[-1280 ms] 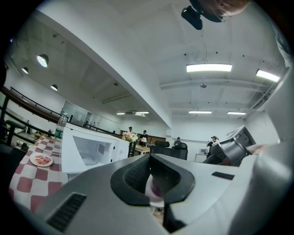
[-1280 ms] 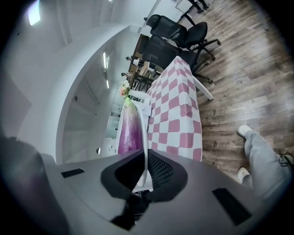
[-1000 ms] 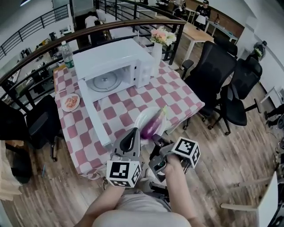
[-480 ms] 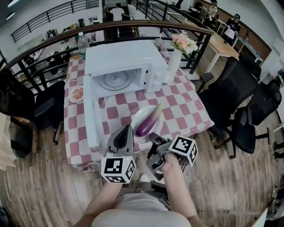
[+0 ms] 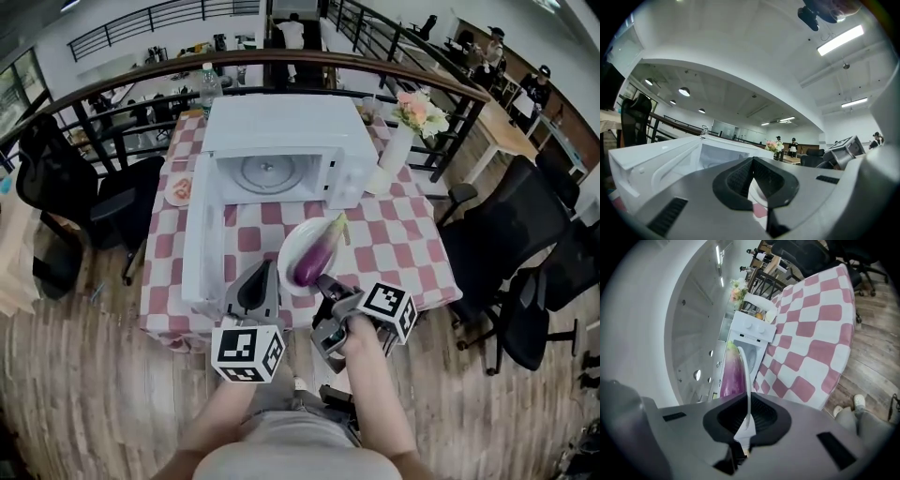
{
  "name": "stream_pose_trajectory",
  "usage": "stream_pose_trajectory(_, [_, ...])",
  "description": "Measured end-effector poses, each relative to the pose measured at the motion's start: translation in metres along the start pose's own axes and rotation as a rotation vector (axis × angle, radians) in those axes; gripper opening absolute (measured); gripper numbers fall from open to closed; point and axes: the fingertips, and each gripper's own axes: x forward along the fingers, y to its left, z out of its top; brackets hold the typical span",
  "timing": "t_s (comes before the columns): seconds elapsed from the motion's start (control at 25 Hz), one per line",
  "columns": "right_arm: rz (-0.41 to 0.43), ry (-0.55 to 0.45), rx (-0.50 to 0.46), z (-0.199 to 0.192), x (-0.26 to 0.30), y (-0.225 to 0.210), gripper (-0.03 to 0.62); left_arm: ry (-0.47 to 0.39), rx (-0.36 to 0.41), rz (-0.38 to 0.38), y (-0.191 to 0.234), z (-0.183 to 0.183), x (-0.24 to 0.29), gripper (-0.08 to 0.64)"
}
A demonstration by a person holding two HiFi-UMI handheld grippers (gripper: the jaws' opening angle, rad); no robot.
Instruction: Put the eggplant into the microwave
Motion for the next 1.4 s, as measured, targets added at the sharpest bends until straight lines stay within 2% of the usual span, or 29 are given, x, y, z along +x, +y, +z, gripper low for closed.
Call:
stream_pose_trajectory(0.2, [-0.008,0.041,-0.001,0.007,0.019,0.0,0.035,0.002,-0.004,0.049,0.011,0.0,0.011,0.002])
stream_pose_trajectory(0.56, [-0.009,0.081,-0.023,0.03,0.06,0.01,0.035,-0.001,-0.018,0.089,0.029,-0.001,0.052,0.003])
stream_pose_trajectory(0.92, [-0.026,0.113,-0.033,0.049,0.116,0.016,0.035,-0.016,-0.035,0.07,0.049,0.002,0.098,0.003])
stream_pose_trajectory(1.4, [-0.046,0.111,-0.018,0.067,0.193,0.014,0.035,-0.012,-0.041,0.094,0.088,-0.007,0.141,0.003])
